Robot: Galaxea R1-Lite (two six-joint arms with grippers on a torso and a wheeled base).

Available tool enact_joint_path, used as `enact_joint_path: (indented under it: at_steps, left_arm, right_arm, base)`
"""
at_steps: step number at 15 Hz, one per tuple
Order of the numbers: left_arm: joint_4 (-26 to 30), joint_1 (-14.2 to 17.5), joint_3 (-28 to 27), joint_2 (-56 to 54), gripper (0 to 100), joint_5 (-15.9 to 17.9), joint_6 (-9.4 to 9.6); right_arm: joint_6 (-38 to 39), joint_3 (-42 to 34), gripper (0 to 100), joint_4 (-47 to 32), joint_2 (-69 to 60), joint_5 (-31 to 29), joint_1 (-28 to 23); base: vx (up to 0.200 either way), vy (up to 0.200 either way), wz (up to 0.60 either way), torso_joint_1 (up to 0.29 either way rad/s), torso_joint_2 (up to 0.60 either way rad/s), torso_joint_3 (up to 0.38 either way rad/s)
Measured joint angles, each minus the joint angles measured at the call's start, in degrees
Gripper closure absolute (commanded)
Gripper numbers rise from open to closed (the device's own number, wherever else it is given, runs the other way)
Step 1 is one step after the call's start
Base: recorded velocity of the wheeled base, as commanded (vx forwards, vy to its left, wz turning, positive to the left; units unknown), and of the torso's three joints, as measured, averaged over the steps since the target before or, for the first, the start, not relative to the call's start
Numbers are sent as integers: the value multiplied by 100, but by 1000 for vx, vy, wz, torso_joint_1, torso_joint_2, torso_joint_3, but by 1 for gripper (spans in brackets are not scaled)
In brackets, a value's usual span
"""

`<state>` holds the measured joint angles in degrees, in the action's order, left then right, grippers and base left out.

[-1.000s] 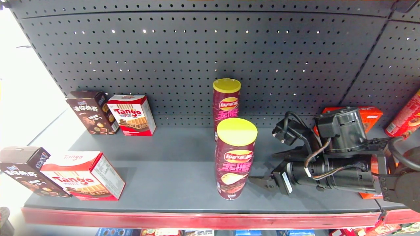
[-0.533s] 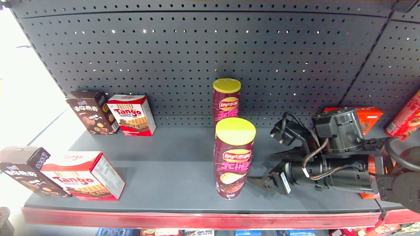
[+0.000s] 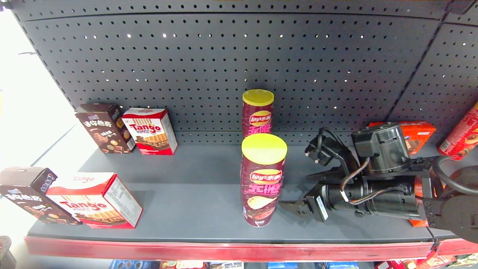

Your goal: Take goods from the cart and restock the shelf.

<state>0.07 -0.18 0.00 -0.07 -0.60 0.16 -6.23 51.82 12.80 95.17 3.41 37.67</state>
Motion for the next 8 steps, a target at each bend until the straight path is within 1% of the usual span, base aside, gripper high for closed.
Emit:
enact_joint_path:
  at_steps: [2,4,5,8]
  left_arm:
    - [2,0,0,0,0,0,2]
    - [2,2,0,0,0,2,2]
    - [2,0,0,0,0,0,2]
    - [2,0,0,0,0,0,9]
  right_arm:
    - [29,-56,0,2,-144,-5,-129]
    - [33,-155,0,2,-455,-13,-418]
    - [35,-218,0,0,-664,-20,-617]
    - [44,-631,0,-7,-1701,-27,-1565]
  base:
    - [0,0,0,0,0,0]
    - [0,0,0,0,0,0]
    - [0,0,0,0,0,0]
    - [0,0,0,0,0,0]
